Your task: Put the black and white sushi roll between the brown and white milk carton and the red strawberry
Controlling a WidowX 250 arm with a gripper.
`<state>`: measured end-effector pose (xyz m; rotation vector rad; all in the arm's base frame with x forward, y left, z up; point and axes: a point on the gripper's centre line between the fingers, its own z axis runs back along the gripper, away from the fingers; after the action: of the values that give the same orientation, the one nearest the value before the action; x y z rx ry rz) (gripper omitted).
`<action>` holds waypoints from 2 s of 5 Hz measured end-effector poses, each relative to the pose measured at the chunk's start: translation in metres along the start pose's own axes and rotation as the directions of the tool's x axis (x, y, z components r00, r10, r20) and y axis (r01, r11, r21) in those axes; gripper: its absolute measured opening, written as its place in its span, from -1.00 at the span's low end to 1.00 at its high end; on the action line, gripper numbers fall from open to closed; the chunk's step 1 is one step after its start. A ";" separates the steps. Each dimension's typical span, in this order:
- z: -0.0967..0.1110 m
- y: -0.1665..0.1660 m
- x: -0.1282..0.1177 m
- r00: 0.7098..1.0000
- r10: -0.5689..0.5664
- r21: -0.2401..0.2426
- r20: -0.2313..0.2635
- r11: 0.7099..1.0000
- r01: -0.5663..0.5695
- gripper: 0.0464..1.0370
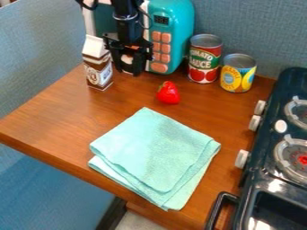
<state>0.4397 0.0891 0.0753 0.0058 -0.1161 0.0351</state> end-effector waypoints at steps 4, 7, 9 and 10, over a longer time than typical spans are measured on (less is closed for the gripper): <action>-0.025 -0.001 -0.005 0.997 0.012 -0.007 -0.081 1.000 -0.013 0.21; -0.051 -0.010 -0.004 0.991 0.012 -0.003 -0.133 1.000 -0.012 0.21; -0.054 -0.016 -0.002 0.991 0.028 0.043 -0.128 0.999 -0.023 0.31; -0.053 -0.014 -0.004 0.989 0.054 0.055 -0.137 0.997 -0.046 0.83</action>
<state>0.4425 0.0751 0.0218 0.0525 0.0236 0.0885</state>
